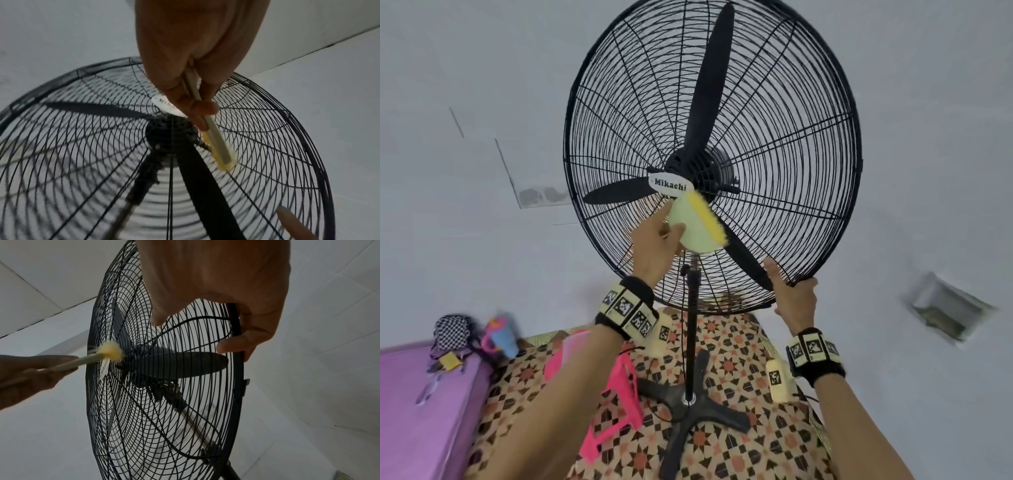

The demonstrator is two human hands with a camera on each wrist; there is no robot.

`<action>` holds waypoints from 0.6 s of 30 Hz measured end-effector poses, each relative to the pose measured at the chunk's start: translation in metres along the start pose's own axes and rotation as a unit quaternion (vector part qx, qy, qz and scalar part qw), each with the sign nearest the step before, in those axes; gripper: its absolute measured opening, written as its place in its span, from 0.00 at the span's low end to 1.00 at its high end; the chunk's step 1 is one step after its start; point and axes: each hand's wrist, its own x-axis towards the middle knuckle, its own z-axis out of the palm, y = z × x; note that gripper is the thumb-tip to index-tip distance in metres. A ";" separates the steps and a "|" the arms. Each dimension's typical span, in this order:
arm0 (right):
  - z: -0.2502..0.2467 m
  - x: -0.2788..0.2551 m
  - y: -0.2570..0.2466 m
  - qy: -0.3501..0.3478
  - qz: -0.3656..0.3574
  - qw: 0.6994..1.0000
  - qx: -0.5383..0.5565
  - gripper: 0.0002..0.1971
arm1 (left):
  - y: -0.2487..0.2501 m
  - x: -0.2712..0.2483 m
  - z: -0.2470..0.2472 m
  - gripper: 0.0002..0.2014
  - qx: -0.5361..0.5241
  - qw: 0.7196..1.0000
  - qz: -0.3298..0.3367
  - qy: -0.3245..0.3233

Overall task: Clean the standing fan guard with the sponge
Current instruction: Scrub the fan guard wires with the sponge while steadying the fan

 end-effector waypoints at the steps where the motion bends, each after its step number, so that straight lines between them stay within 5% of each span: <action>1: -0.001 -0.001 0.000 0.000 -0.001 1.000 -0.003 0.69 | 0.000 -0.004 0.002 0.28 0.010 1.000 0.002 -0.007; 7: 0.001 -0.003 -0.005 -0.002 0.000 1.000 0.003 0.69 | -0.025 -0.004 -0.009 0.26 0.047 0.998 -0.046 0.018; 13: 0.004 -0.006 0.001 0.007 0.005 1.000 -0.007 0.70 | -0.008 -0.013 -0.006 0.27 -0.024 1.000 -0.008 0.005; 18: 0.003 -0.005 -0.001 0.003 0.001 1.000 0.004 0.68 | -0.021 -0.013 0.005 0.27 0.027 1.000 -0.005 0.010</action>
